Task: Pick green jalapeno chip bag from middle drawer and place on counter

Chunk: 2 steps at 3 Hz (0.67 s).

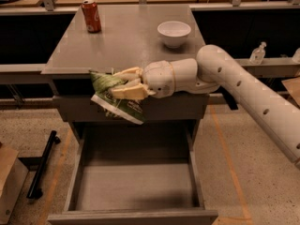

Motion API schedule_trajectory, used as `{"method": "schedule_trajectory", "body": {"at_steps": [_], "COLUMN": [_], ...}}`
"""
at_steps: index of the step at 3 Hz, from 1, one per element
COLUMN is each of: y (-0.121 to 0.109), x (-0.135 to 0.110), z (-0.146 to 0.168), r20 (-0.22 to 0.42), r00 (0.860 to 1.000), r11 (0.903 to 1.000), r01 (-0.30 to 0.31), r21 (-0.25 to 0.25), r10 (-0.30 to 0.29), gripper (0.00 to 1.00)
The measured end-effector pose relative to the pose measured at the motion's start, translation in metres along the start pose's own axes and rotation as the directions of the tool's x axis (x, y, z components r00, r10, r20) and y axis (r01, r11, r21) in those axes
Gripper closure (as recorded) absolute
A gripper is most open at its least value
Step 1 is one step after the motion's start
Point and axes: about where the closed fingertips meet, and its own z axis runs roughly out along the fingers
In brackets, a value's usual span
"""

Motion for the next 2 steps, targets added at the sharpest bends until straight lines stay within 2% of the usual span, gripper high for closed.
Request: {"method": "schedule_trajectory", "body": {"at_steps": [1,2], "y": [-0.018,-0.068], "x": [-0.044,-0.087], "z": [-0.010,-0.033], "r20": [-0.112,-0.217], "r00": [0.990,0.956], "r11": [0.9940,0.9576], "r01": [0.096,0.236], "r21": [0.052,0.166], "r10": [-0.090,-0.198], "gripper": [1.00,1.00]}}
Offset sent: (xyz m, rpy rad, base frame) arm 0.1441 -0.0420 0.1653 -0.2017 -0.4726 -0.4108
